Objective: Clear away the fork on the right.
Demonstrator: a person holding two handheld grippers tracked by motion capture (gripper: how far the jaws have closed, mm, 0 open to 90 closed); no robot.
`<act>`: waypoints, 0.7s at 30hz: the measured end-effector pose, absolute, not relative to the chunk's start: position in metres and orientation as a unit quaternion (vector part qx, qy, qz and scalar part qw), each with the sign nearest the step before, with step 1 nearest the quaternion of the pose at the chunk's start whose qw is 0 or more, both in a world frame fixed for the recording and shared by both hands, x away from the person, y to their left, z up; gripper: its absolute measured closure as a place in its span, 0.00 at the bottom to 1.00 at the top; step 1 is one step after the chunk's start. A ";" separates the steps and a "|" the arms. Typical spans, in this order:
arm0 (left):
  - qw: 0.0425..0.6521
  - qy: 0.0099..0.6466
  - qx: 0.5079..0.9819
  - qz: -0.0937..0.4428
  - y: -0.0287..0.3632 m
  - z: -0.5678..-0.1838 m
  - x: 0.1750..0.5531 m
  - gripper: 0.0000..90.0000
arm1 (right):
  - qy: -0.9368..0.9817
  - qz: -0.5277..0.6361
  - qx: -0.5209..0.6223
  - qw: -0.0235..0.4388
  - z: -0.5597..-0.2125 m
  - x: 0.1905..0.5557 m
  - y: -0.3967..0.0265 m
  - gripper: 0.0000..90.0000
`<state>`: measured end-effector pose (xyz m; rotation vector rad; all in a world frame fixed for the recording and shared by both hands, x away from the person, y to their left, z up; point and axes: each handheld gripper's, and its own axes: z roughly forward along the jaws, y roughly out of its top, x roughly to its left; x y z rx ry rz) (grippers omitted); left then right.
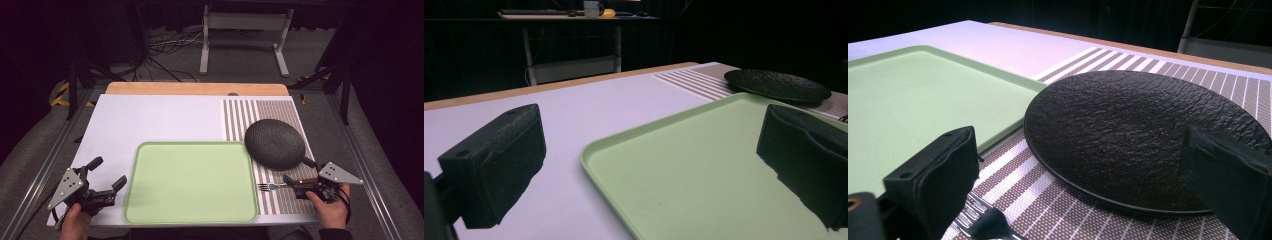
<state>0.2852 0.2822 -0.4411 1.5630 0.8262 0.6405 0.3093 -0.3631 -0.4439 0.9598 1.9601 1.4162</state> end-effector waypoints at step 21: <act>0.594 0.355 0.668 0.274 0.283 -0.441 0.285 0.00 | 0.714 0.542 0.364 0.255 -0.443 0.308 -0.360 0.03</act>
